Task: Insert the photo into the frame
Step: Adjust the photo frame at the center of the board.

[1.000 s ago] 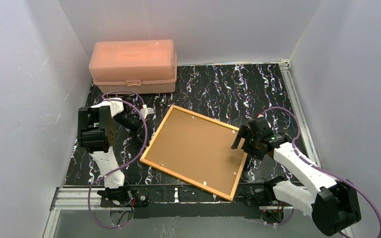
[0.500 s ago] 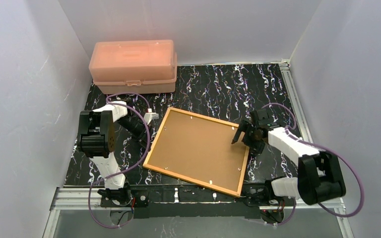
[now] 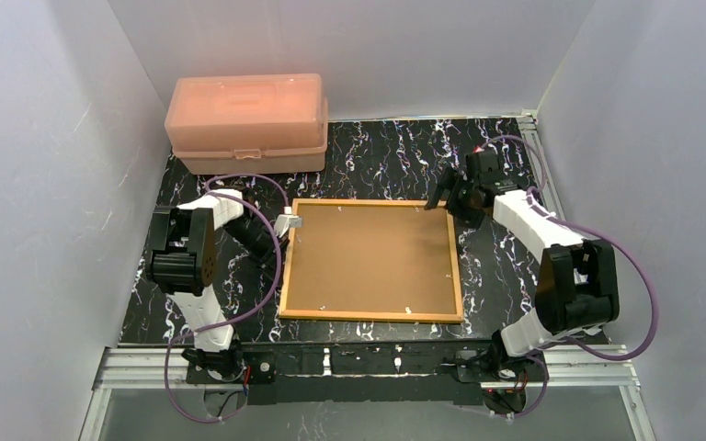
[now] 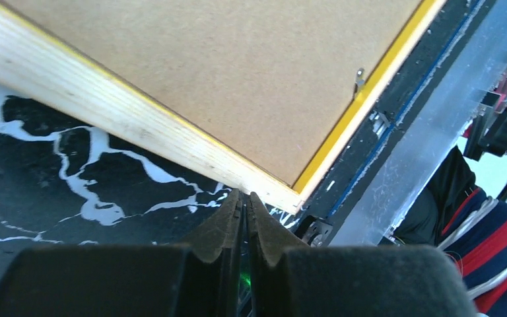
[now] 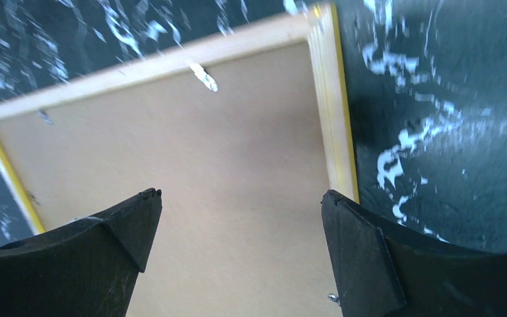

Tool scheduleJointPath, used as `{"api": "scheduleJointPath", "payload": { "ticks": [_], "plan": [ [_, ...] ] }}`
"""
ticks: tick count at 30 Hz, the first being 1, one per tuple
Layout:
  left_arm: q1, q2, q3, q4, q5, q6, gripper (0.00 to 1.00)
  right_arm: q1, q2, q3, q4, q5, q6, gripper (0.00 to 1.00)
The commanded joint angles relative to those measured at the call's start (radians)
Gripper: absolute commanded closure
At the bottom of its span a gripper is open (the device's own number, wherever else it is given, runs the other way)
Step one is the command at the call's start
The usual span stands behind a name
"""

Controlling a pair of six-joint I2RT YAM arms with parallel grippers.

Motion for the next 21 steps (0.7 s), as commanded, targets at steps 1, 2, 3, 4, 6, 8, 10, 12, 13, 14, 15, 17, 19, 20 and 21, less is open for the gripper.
{"api": "scheduleJointPath", "payload": {
  "ticks": [1, 2, 3, 4, 6, 8, 10, 12, 13, 14, 15, 17, 19, 20, 21],
  "plan": [
    [0.009, -0.043, 0.014, -0.081, 0.08, 0.045, 0.95, -0.006, -0.021, 0.093, -0.033, 0.033, -0.022, 0.01],
    [0.025, -0.035, 0.03, -0.088, 0.082, 0.043, 0.94, -0.003, -0.033, 0.079, -0.014, 0.014, -0.008, 0.01],
    [0.041, -0.025, 0.049, -0.093, 0.085, 0.032, 0.93, 0.002, -0.05, 0.055, 0.021, -0.015, 0.006, 0.01],
    [0.062, -0.012, 0.07, -0.094, 0.091, 0.013, 0.91, 0.017, -0.067, 0.033, 0.078, -0.039, 0.02, 0.01],
    [0.122, 0.017, 0.12, -0.098, 0.12, -0.028, 0.89, 0.078, -0.083, 0.005, 0.145, -0.076, 0.035, 0.01],
    [0.164, 0.045, 0.16, -0.084, 0.154, -0.087, 0.85, 0.161, -0.063, 0.012, 0.191, -0.095, 0.05, 0.01],
    [0.178, 0.066, 0.188, -0.067, 0.186, -0.146, 0.82, 0.256, -0.017, 0.026, 0.255, -0.12, 0.077, 0.01],
    [0.178, 0.08, 0.197, -0.046, 0.225, -0.188, 0.81, 0.33, 0.036, 0.049, 0.324, -0.146, 0.096, 0.01],
    [0.179, 0.09, 0.204, -0.032, 0.243, -0.216, 0.81, 0.353, 0.064, 0.068, 0.355, -0.154, 0.106, 0.02],
    [0.179, 0.102, 0.211, -0.02, 0.253, -0.239, 0.81, 0.394, 0.096, 0.085, 0.385, -0.161, 0.115, 0.02],
    [0.179, 0.117, 0.219, -0.009, 0.259, -0.264, 0.82, 0.419, 0.127, 0.104, 0.404, -0.173, 0.121, 0.02],
    [0.178, 0.139, 0.224, 0.014, 0.258, -0.288, 0.82, 0.468, 0.188, 0.143, 0.47, -0.198, 0.134, 0.03],
    [0.179, 0.156, 0.221, 0.035, 0.26, -0.305, 0.82, 0.506, 0.243, 0.183, 0.51, -0.22, 0.139, 0.04],
    [0.179, 0.168, 0.22, 0.046, 0.26, -0.314, 0.82, 0.523, 0.271, 0.207, 0.524, -0.229, 0.141, 0.04],
    [0.178, 0.177, 0.219, 0.055, 0.26, -0.322, 0.82, 0.537, 0.3, 0.23, 0.532, -0.239, 0.141, 0.04]
  ]
}}
